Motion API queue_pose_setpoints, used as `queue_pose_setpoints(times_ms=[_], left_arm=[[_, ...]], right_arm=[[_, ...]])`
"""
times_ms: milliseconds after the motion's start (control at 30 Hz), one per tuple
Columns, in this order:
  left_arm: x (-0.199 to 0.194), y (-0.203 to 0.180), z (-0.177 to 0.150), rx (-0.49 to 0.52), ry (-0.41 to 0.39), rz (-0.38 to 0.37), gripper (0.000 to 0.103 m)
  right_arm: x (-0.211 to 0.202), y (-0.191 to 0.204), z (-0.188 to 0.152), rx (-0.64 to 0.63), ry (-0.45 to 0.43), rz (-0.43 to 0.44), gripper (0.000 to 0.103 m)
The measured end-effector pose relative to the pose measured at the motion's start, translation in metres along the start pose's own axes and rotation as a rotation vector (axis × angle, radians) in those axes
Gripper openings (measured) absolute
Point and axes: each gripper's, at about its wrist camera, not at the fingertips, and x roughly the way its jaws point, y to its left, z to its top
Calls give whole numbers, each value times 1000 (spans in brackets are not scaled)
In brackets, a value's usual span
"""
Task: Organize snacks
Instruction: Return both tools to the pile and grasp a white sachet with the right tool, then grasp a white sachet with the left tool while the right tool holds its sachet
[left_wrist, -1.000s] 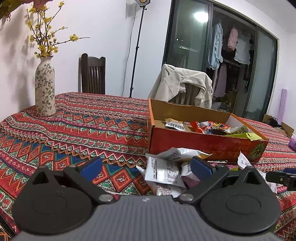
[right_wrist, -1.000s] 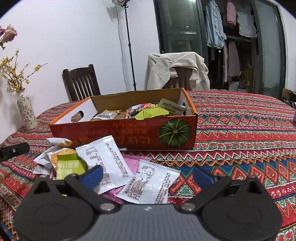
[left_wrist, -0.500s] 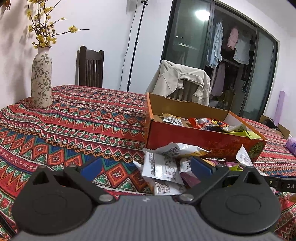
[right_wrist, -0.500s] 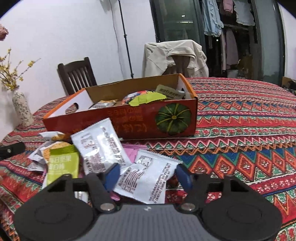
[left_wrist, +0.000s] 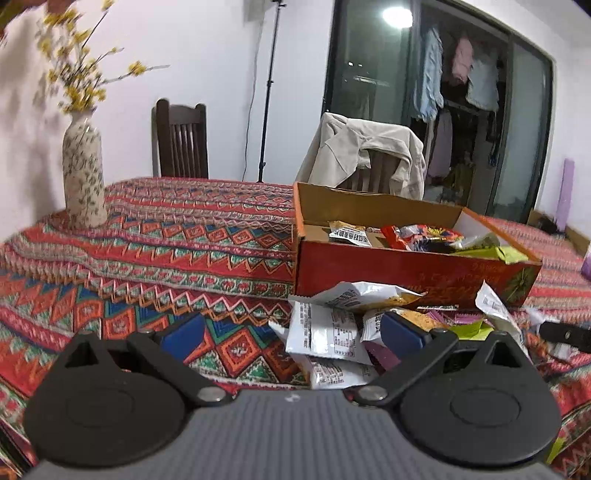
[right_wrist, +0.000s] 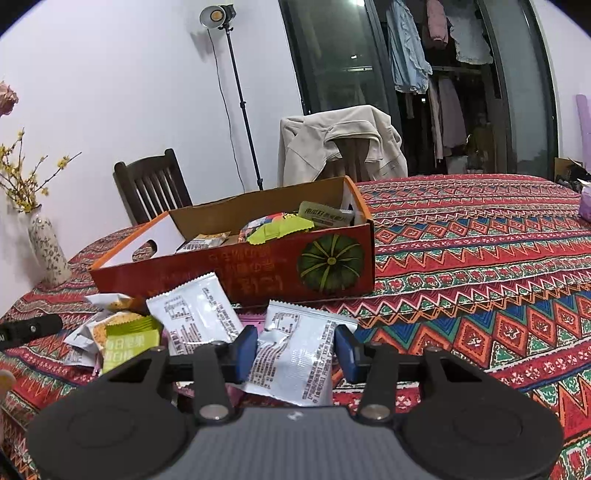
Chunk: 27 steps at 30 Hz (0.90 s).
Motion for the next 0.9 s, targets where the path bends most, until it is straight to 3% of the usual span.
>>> queue_pose_setpoints(times_ms=[133,300,600,900], left_arm=[[4,-6,13,54,2,36,103],[29,-13,29,119,65,96,103],[61,-22,20,154,147,96,103],[66,-30,10,194,133,64,103]], right_arm=[[-1,0,0,0,-9,-6,45],[-1,-2,-1,9,-10,-8,45],[-1,-4,-2,24,-14,-3,45],[-1,-2,-2,20,-19,8,45]])
